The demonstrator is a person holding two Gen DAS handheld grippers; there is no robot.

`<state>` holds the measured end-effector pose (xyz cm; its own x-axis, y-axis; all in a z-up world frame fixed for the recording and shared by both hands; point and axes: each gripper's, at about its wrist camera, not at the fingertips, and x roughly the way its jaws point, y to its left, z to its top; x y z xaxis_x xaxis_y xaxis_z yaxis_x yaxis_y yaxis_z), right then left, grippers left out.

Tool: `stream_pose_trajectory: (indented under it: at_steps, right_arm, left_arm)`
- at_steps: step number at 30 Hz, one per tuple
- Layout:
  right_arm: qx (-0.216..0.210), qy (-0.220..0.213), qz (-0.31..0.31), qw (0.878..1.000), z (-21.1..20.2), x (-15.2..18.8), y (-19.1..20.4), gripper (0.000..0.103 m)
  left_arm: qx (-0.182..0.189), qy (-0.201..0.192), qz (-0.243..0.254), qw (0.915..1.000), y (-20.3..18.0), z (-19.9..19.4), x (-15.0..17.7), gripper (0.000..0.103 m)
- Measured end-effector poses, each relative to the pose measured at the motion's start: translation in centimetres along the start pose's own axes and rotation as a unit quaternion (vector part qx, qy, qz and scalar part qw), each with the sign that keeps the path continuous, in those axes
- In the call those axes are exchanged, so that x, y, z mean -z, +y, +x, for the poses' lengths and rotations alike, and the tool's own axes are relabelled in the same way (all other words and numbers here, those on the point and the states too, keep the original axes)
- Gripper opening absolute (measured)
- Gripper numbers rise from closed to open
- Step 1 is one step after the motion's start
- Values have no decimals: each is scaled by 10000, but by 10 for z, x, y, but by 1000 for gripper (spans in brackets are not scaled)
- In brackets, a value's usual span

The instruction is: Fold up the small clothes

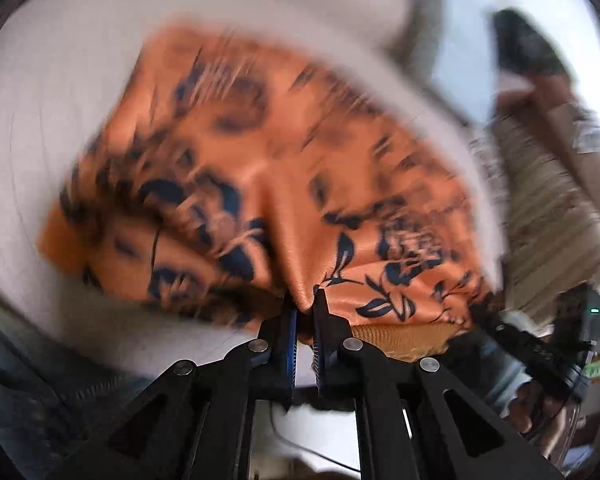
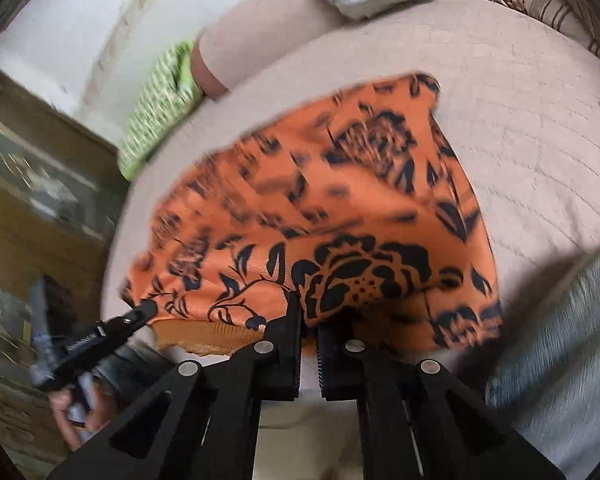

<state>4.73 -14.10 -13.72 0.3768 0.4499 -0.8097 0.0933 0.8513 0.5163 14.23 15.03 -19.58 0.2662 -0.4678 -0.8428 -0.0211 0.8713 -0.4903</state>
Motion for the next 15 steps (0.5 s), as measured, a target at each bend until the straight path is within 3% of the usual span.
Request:
stream_pose_trajectory:
  at_steps: [2,4,5,7,8,10,14,15]
  right_arm:
    - [414,344,-80,9985,28,2,-2,6]
    - [578,671,112,9960,52,4,-9,7]
    - [566,681,126,9960,50,3,-8,13]
    - [493,529,98,9973,35,2,-3,19]
    - [445,506,81,9977,27,4,-1,28]
    - [445,444,9,9980,12,5,4,37]
    - [639,59,-170,9978,-29,3,11,37]
    - [713,-65,-188,9973,-35,-1,13,37]
  left_arm:
    - [-82,320,-236,9992,11,19,2,8]
    - [-109,202,-78,9997,5,10,2,10]
    - [-137,145,76,9998,0,3,4,10]
    - [-173,201,312,9992,-7,-7,10,12]
    - [-136,313,429,9985,-10,-12,16,12]
    - [-5,535,660,9964,-18,-18,25,12]
    - [105,207,1101,9936,-35,-56,26,17]
    - [153,123,1095,9938,-37,-60,20,23]
